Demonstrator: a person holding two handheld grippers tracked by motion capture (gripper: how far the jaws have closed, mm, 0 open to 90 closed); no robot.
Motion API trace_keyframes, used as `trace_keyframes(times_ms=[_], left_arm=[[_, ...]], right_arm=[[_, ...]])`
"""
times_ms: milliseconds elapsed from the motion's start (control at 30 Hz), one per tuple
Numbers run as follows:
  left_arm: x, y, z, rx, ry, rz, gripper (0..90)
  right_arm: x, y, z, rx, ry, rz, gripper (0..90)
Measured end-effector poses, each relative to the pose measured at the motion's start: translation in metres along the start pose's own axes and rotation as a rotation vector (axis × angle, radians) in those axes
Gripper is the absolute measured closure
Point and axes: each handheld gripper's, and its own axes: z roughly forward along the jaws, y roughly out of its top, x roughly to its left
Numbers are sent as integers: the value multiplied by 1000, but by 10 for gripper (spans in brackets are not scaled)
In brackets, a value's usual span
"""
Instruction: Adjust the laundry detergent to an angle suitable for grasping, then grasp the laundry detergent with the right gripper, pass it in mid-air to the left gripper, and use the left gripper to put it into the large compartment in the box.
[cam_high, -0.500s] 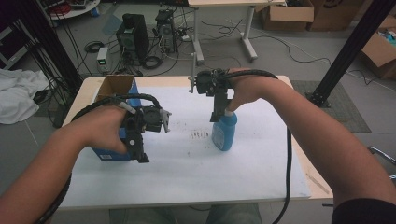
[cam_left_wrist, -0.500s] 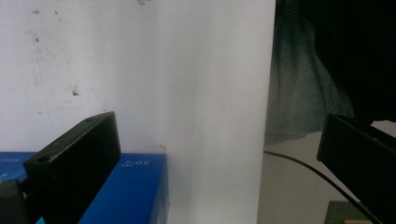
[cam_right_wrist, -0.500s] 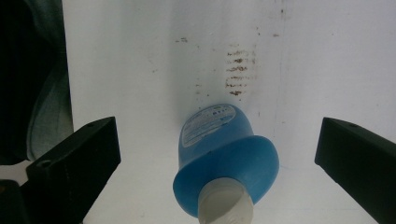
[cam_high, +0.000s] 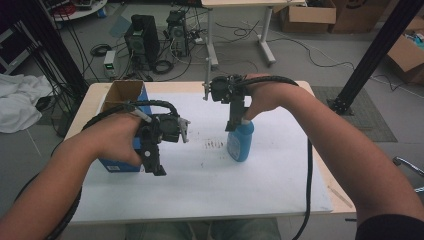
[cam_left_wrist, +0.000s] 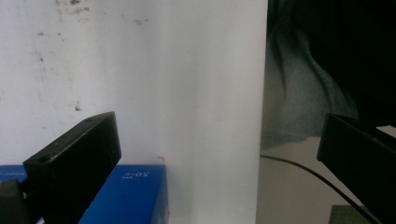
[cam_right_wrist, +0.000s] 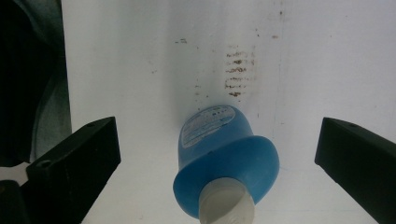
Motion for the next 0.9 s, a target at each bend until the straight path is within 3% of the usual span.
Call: trace_keyframes(times_ms=[300,533,767,900], left_arm=[[0,-2,1,-10,10,8,1],[2,-4,4,9,-12,13,1],[4,-6,4,-15,-8,6,1],[5,-5,6,-21,-12,8,1]], right_arm=[[0,-1,0,8,-6,5,0],[-2,1,-1,-7,-5,4,0],[0,4,5,30,-5,0,0],[2,3,2,15,-4,0,0]])
